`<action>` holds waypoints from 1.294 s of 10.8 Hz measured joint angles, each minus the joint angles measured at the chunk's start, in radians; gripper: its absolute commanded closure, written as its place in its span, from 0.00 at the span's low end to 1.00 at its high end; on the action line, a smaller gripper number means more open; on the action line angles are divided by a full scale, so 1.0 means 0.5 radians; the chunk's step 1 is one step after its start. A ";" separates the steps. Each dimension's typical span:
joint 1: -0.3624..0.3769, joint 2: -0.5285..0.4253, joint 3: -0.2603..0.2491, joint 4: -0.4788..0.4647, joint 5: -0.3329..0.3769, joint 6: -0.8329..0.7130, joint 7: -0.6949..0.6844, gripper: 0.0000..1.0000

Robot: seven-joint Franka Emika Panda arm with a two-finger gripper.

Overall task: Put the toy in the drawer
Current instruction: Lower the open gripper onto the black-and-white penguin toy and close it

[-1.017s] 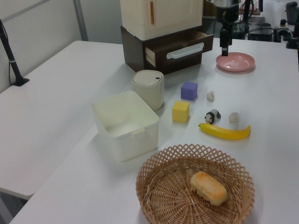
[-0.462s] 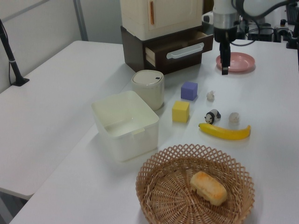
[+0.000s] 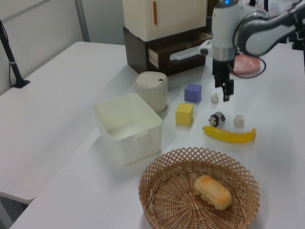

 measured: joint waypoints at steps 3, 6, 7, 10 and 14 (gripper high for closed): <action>0.008 0.163 0.000 -0.052 -0.008 0.154 -0.240 0.15; 0.055 0.226 0.004 -0.052 -0.009 0.177 -0.285 0.31; 0.064 0.240 0.006 -0.052 -0.009 0.199 -0.286 0.43; 0.085 0.297 0.011 -0.051 -0.009 0.319 -0.297 0.74; 0.080 0.308 0.013 -0.004 -0.009 0.338 -0.298 0.84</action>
